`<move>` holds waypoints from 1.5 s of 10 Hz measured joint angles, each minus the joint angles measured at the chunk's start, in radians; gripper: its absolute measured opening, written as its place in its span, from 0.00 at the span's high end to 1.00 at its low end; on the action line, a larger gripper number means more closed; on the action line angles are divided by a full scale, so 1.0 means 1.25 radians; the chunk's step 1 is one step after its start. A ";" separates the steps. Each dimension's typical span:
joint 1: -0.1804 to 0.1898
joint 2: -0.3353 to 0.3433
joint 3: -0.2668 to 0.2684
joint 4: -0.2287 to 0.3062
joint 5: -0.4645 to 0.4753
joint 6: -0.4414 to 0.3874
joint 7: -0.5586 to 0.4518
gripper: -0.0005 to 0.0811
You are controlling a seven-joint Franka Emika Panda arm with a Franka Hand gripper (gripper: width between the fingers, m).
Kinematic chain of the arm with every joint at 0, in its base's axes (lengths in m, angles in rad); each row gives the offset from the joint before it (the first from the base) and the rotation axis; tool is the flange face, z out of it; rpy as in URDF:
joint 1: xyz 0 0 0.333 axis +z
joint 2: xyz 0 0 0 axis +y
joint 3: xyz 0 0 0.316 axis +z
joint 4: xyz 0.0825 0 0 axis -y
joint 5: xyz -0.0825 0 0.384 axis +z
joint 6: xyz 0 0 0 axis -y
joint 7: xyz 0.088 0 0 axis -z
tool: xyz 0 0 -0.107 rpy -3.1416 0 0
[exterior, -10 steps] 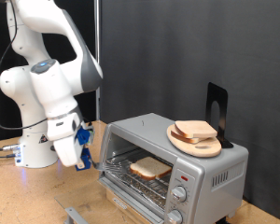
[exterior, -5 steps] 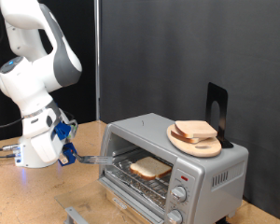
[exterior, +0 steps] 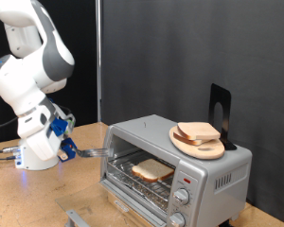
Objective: Make a piece of toast with the oven
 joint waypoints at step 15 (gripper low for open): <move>0.136 -0.123 0.199 0.021 0.185 0.087 0.134 0.47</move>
